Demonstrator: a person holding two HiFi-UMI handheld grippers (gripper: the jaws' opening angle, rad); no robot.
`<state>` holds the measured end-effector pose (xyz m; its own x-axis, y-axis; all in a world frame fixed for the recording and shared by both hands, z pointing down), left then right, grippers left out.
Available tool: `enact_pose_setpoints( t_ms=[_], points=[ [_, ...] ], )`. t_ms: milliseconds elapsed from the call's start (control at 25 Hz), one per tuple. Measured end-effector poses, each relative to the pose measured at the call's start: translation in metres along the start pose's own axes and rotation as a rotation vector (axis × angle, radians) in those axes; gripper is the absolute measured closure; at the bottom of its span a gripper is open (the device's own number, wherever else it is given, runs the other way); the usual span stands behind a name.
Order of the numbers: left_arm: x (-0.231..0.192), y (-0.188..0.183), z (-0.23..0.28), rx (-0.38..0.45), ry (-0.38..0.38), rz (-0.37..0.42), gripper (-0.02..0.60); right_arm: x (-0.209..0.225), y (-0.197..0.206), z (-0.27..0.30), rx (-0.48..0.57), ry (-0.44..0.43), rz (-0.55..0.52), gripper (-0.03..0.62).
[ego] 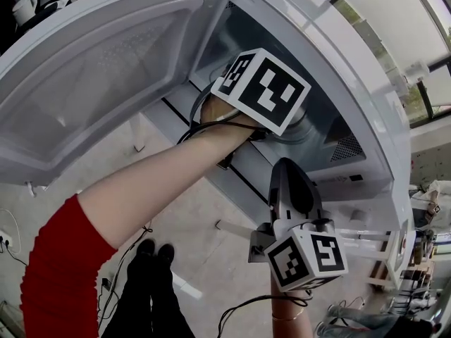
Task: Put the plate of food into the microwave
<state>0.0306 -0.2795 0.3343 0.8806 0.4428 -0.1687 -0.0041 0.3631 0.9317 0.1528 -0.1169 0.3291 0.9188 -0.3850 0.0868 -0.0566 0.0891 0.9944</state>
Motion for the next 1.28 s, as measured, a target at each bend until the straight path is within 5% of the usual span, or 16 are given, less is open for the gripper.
enact_pose_setpoints(
  t_ms=[480,840,1280],
  points=[
    [-0.0051,-0.0024,0.0036,-0.010,0.019,-0.122,0.441,0.0034,0.0017,-0.0006,-0.002,-0.014,0.013,0.582],
    [0.0007,-0.0009,0.0016,0.020,-0.017,0.030,0.425,0.0007,0.0027,0.0014,-0.007,-0.017,0.014,0.582],
    [-0.0034,-0.0026,0.0011,0.036,0.008,-0.039,0.411,0.0026,0.0015,0.0042,-0.007,-0.018,0.011,0.582]
  ],
)
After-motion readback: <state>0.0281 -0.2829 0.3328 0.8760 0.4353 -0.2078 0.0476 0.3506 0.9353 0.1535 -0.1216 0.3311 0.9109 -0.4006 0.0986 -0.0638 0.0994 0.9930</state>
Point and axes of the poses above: the fingertips, and each gripper's own axes: z forward along the fingers, x to its right, y out of its underside, the point moved 8 cm from there along -z, backward along the fingers, and after that the axes turned 14 degrees about x, right-handed, at the moved point
